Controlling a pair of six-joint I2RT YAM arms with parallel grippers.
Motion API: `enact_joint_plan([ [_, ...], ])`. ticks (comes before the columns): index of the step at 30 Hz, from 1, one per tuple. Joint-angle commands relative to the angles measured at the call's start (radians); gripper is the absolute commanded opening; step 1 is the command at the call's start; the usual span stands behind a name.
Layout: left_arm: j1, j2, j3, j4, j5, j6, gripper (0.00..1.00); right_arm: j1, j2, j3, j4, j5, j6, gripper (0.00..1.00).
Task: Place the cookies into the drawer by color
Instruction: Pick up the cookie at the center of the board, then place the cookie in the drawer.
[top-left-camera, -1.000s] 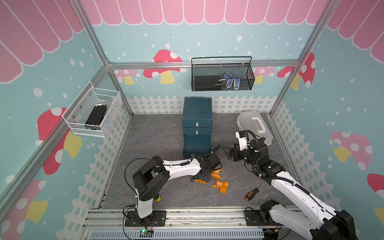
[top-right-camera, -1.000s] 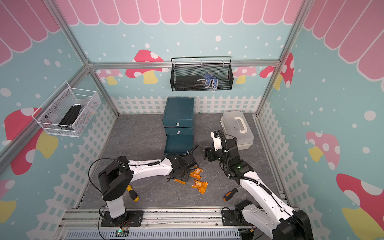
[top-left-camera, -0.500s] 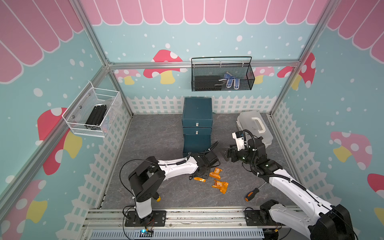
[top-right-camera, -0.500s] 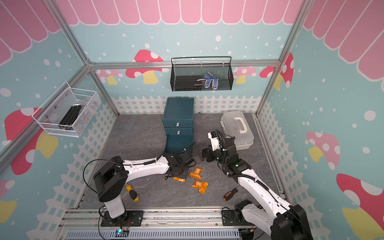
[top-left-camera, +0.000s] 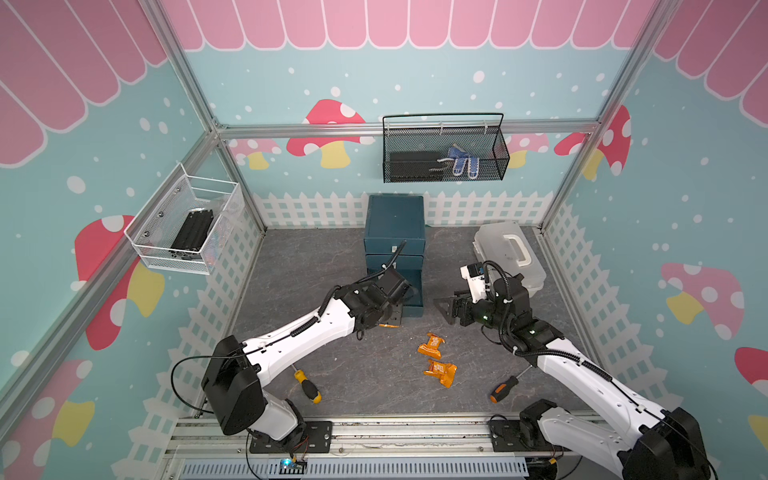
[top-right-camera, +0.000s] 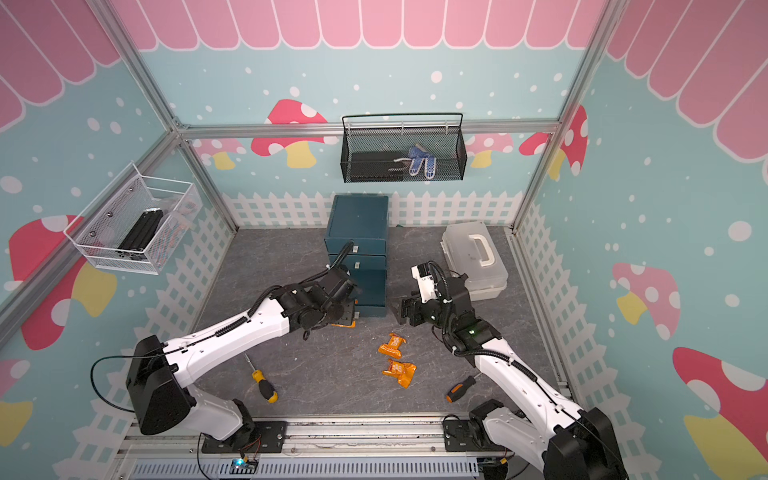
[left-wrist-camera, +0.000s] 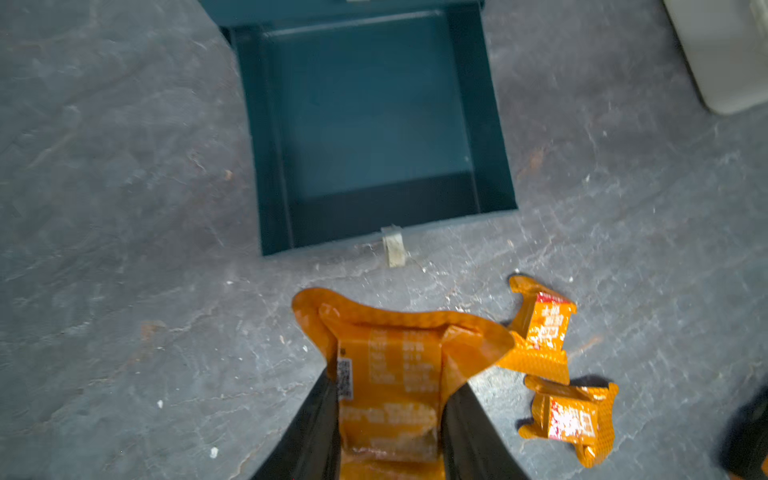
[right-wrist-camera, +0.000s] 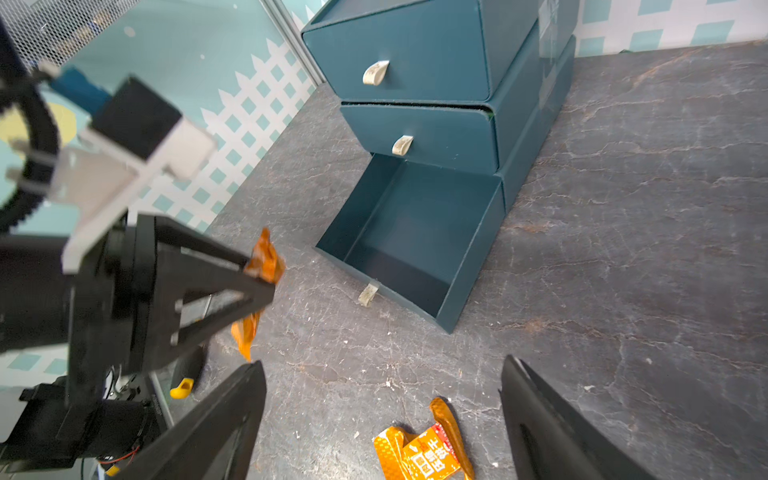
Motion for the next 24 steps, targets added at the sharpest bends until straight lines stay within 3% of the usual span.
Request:
enact_joint_plan([
  [1,0.059,0.010,0.054,-0.021,-0.044,0.053,0.38,0.033,0.032,0.030,0.013,0.026,0.027,0.90],
  [11,0.139,0.224,0.254,0.017,-0.090,0.134,0.39,0.148,0.249,0.144,0.077,0.069,0.027,0.89],
  [24,0.175,0.424,0.220,0.161,-0.136,0.121,0.42,0.147,0.205,0.114,-0.004,0.190,-0.001,0.89],
])
